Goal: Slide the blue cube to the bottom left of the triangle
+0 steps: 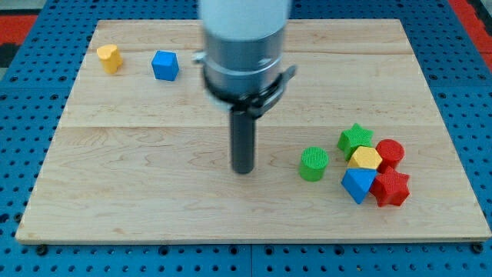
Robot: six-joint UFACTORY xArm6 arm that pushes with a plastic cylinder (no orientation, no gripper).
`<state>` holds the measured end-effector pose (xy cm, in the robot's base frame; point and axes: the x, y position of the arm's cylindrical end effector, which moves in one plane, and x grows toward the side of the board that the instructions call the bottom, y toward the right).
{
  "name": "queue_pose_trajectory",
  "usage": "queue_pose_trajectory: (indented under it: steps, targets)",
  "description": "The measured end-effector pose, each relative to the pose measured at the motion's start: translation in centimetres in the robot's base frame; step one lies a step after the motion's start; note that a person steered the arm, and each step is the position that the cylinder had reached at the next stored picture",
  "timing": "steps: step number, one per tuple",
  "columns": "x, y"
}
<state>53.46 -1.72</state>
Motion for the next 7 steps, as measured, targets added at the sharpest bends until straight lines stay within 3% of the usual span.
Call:
queue_pose_trajectory:
  steps: [2,3,5,6,7]
  targets:
    - [-2.0,11.3]
    - [-0.7,2.7]
    - [-9.7,-20.2]
    - [-18.5,-24.5]
    - [-23.9,-17.2]
